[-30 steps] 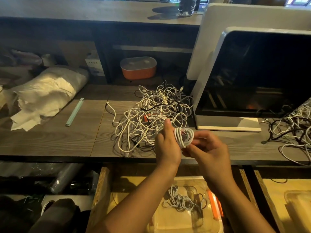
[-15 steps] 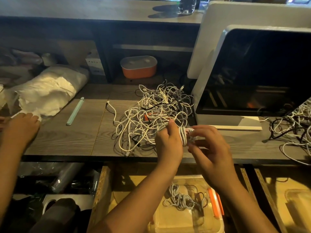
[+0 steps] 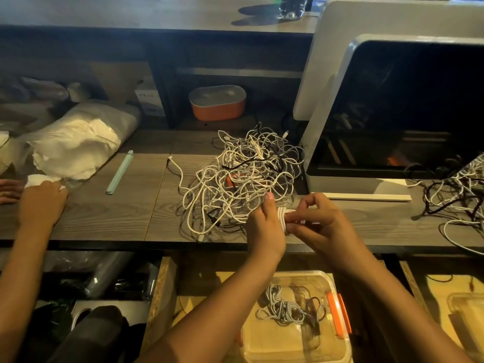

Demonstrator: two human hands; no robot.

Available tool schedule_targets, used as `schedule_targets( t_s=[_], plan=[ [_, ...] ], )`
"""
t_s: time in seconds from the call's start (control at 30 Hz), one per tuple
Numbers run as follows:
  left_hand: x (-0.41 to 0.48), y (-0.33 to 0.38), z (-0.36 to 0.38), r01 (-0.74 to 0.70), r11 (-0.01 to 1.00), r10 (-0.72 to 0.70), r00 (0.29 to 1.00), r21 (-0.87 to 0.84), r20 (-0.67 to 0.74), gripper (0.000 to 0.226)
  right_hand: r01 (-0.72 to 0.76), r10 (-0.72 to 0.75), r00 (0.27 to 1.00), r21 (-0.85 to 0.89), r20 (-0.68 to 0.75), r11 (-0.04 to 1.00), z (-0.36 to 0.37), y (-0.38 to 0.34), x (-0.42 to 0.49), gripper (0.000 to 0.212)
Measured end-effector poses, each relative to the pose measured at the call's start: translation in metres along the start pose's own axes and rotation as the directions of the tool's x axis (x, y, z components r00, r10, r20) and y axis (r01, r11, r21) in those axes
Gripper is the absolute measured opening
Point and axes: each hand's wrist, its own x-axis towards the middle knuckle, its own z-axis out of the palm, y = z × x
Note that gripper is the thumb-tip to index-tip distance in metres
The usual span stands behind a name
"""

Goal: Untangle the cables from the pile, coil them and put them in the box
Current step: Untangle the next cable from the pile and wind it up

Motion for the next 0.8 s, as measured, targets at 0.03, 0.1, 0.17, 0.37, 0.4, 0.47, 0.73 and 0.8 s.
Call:
schedule_targets(
  t_s=[0.03,0.1,0.17,0.37,0.4,0.47,0.73,0.8],
  plan=[
    [0.011,-0.011,-0.003,0.048,0.997,-0.047,0.999,0.061,-0.006,0.014,0.003,-0.003,1.000,0.006,-0.029,1.000,0.001,0.001,0.000,0.029],
    [0.033,-0.025,-0.009,0.030,0.994,-0.013,0.987,0.106,-0.159,0.033,0.015,-0.017,0.995,-0.015,-0.100,1.000,0.004,0.002,-0.002,0.025],
    [0.027,0.007,0.021,0.015,1.000,-0.016,0.984,-0.010,-0.176,0.045,0.021,-0.030,0.990,-0.065,-0.141,0.998,0.009,0.004,-0.003,0.021],
    [-0.148,0.426,-0.070,0.560,0.456,-0.107,0.806,-0.692,0.582,0.043,-0.103,0.091,0.969,-0.040,-0.230,0.994,0.021,0.010,-0.005,0.011],
    [-0.159,0.443,-0.084,0.648,0.368,0.014,0.713,-0.667,0.701,0.042,-0.155,0.174,0.953,0.093,-0.249,0.984,0.020,0.008,-0.006,0.014],
    [-0.185,0.439,-0.066,0.651,0.174,-0.137,0.759,-0.738,0.637,0.040,-0.211,0.291,0.944,0.393,-0.154,0.895,0.015,0.002,-0.008,0.023],
    [-0.184,0.443,-0.075,0.671,-0.062,0.005,0.740,-0.739,0.672,0.045,-0.156,0.187,0.982,0.468,-0.020,0.870,-0.008,-0.013,-0.009,0.032],
    [-0.185,0.445,-0.083,0.686,-0.067,0.024,0.727,-0.724,0.686,0.044,-0.168,0.193,0.981,0.421,-0.017,0.891,-0.009,-0.012,-0.008,0.027]
  ],
)
